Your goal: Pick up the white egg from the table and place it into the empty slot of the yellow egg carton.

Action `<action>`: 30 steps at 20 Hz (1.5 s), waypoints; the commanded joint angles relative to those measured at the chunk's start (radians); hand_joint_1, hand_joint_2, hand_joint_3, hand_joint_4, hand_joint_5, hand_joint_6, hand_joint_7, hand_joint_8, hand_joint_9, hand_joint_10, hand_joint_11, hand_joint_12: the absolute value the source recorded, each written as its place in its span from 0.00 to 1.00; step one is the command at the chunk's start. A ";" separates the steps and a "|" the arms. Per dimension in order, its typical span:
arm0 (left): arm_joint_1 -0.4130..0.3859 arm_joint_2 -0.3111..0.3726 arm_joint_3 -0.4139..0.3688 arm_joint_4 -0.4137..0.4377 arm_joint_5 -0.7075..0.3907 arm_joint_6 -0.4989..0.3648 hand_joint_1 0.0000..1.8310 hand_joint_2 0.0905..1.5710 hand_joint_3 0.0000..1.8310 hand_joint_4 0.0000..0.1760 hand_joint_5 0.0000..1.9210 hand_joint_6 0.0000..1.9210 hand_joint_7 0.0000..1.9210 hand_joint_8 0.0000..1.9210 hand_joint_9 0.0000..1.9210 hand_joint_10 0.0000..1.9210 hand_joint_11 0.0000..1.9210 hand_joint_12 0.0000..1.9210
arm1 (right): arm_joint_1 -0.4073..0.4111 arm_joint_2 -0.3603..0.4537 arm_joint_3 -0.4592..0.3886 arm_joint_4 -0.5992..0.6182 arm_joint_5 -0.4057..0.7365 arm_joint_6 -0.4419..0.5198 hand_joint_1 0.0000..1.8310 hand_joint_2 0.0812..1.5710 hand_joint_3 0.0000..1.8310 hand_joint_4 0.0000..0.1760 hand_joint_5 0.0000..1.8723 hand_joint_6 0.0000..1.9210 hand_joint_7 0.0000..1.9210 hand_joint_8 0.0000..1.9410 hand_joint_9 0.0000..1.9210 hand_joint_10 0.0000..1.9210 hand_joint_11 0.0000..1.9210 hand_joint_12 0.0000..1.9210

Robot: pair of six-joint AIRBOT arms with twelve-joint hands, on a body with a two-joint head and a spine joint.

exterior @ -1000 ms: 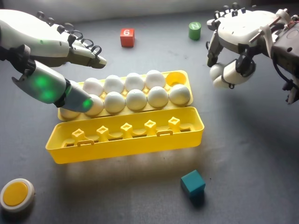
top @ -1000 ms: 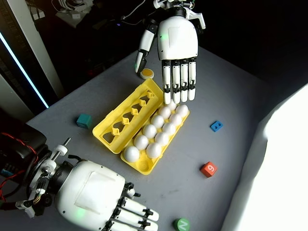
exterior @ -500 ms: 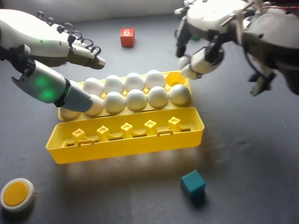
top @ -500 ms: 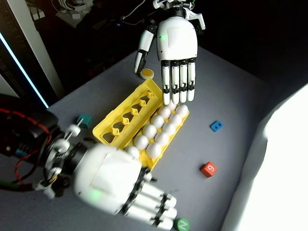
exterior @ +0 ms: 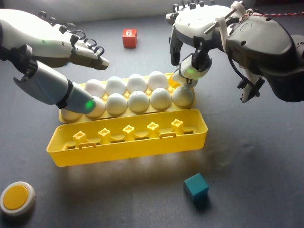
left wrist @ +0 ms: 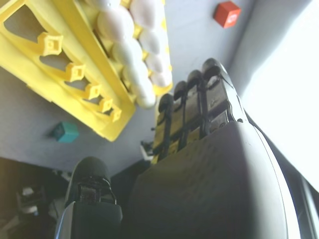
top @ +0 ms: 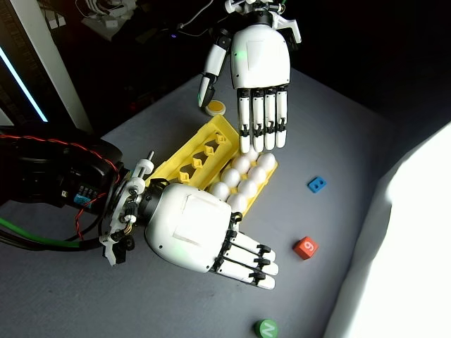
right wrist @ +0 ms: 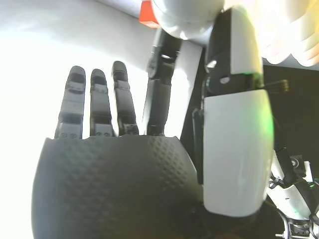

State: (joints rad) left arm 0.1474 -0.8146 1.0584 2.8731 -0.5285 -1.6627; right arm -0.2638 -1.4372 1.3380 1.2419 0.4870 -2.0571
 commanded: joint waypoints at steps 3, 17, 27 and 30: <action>-0.008 -0.002 0.002 -0.001 0.081 0.000 0.00 0.74 0.00 0.00 0.05 0.00 0.04 0.00 0.04 0.00 0.00 0.09 | 0.015 0.004 0.006 -0.042 0.053 0.008 0.33 0.57 0.00 0.65 0.34 0.00 0.00 0.00 0.00 0.00 0.00 0.00; -0.006 -0.004 0.004 -0.001 0.077 0.000 0.00 0.75 0.00 0.00 0.06 0.00 0.06 0.00 0.05 0.00 0.00 0.11 | 0.008 0.259 -0.230 -0.042 0.033 -0.017 0.18 0.44 0.00 0.45 0.05 0.00 0.00 0.00 0.00 0.00 0.00 0.00; 0.016 0.002 -0.004 0.000 0.074 0.001 0.00 0.75 0.00 0.00 0.05 0.00 0.04 0.00 0.04 0.00 0.00 0.10 | -0.033 0.554 -0.477 -0.044 0.031 -0.066 0.07 0.54 0.01 0.00 0.01 0.00 0.00 0.00 0.00 0.00 0.00 0.00; 0.006 0.003 -0.001 0.000 0.074 0.001 0.00 0.74 0.00 0.00 0.04 0.00 0.04 0.00 0.03 0.00 0.00 0.07 | -0.021 0.620 -0.538 -0.046 0.036 -0.065 0.08 0.58 0.01 0.00 0.05 0.00 0.03 0.00 0.01 0.00 0.01 0.00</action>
State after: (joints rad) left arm 0.1696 -0.8139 1.0523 2.8731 -0.5373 -1.6627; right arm -0.3016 -0.8238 0.8001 1.2381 0.4664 -2.1277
